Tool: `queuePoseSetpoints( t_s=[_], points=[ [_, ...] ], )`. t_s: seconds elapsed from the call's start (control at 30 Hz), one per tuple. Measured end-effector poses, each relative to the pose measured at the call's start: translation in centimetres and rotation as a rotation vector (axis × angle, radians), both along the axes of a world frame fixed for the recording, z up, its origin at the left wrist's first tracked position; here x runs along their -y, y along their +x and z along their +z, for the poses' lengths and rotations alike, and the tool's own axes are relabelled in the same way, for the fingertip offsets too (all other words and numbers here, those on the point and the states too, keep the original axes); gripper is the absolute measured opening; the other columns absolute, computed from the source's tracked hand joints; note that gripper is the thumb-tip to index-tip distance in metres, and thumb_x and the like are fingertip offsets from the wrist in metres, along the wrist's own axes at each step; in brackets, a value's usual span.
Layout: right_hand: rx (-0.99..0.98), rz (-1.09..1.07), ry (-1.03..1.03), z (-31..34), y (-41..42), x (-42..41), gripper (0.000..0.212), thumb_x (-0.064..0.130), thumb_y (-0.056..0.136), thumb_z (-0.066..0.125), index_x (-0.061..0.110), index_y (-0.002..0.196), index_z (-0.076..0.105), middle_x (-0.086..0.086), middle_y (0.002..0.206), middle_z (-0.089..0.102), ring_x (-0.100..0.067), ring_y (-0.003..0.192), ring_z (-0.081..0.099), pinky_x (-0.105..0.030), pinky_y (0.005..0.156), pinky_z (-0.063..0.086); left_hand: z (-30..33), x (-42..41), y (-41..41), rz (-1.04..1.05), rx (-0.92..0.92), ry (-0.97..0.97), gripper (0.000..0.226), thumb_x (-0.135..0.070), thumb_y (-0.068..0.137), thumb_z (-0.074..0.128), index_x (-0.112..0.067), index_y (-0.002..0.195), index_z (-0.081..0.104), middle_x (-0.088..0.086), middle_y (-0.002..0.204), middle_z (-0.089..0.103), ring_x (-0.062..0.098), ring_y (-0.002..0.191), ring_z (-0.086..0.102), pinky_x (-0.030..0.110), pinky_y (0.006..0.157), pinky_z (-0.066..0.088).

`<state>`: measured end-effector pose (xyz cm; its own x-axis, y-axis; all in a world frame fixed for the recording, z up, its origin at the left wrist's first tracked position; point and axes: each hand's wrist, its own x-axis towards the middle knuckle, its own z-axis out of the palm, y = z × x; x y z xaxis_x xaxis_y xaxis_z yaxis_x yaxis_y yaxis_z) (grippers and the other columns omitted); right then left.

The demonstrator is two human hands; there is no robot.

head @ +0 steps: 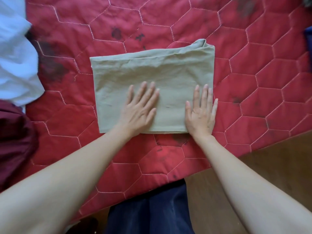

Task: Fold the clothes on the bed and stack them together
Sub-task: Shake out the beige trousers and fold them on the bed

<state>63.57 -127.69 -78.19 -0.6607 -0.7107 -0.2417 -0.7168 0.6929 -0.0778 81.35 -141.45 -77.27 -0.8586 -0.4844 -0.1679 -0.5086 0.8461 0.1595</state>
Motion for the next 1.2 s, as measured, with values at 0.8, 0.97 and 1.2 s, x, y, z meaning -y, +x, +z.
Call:
queuePoseSetpoints(
  t_s=[0.8,0.97,1.2],
  points=[
    [0.054,0.174,-0.194,1.4,6.1,10.3,0.056,0.034,0.098,0.031,0.021,0.152,0.023,-0.010,0.160,0.016,-0.024,0.149,0.013,-0.050,0.119,0.004,-1.5,7.5,2.9,0.675,-0.138,0.116,0.059,-0.040,0.101,0.026,-0.024,0.155,0.009,0.005,0.163,0.004,0.032,0.149,0.003,0.052,0.117,0.004],
    [0.052,0.417,-0.117,0.0,5.2,14.3,0.054,0.042,0.101,0.025,0.029,0.152,0.022,-0.005,0.161,0.016,-0.020,0.149,0.010,-0.050,0.118,0.000,-1.7,7.5,3.0,0.666,-0.146,0.099,0.058,-0.040,0.101,0.026,-0.025,0.155,0.008,0.005,0.163,0.004,0.033,0.149,0.003,0.052,0.118,0.004],
    [0.005,0.037,0.018,-0.4,-9.3,7.3,0.063,0.054,0.100,0.020,0.027,0.154,0.004,-0.004,0.163,0.002,-0.023,0.150,0.001,-0.055,0.119,0.001,-1.8,7.6,3.0,0.667,-0.149,0.123,0.059,-0.040,0.101,0.028,-0.027,0.155,0.006,0.010,0.162,0.000,0.033,0.149,0.002,0.053,0.117,0.003]
  ],
)
